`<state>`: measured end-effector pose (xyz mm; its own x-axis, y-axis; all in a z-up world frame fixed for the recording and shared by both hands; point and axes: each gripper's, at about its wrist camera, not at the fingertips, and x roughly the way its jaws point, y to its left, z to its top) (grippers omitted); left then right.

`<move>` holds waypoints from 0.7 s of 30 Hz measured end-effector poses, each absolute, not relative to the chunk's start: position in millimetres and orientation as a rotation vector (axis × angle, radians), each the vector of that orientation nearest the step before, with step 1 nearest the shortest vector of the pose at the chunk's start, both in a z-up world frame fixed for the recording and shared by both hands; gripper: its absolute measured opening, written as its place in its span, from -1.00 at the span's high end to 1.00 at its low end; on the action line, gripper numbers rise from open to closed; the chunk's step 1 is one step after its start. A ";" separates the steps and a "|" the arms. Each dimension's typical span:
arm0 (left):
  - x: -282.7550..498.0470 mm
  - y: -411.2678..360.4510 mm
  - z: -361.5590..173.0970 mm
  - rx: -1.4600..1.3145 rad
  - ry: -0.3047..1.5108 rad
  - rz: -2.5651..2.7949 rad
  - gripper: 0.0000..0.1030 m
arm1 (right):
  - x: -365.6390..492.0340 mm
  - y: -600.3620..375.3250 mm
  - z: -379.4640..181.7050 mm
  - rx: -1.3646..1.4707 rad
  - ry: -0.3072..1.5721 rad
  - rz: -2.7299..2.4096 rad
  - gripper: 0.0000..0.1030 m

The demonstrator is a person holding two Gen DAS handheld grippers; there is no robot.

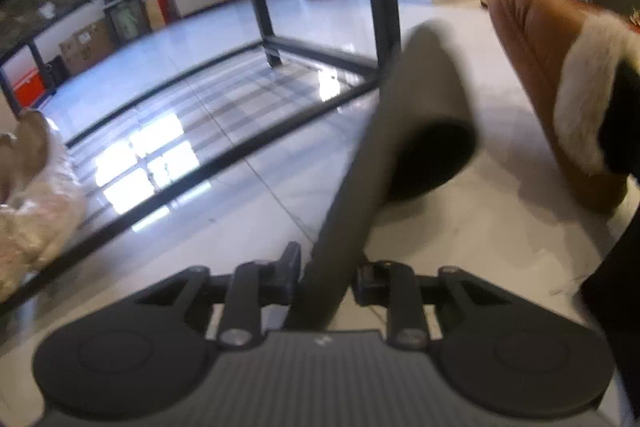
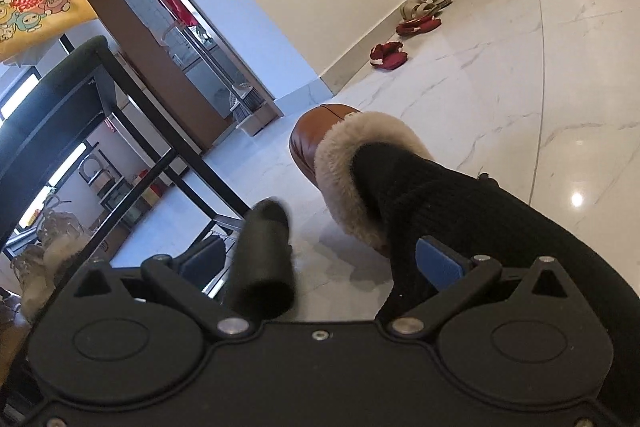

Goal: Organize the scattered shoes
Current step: 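Grasp the second black slipper with the left gripper and lift it, then carry the black slipper with the left gripper and lower it to the floor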

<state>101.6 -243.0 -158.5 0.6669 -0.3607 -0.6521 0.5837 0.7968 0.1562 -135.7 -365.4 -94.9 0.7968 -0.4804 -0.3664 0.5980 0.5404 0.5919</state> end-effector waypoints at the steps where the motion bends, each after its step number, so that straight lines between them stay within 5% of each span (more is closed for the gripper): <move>1: 96.6 -237.2 -152.8 0.364 0.638 -0.543 0.61 | -135.3 -365.2 -95.4 0.762 0.168 -0.647 -1.00; 21: -49.2 43.6 -13.0 0.239 0.410 -0.082 0.64 | -132.0 -341.8 -93.9 0.686 0.237 -0.645 -1.00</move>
<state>-49.2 43.6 -13.0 0.9142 -0.0303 -0.4041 0.1265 0.9687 0.2137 -132.0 -341.8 -93.9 0.7821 -0.4731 -0.4057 0.6232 0.5904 0.5129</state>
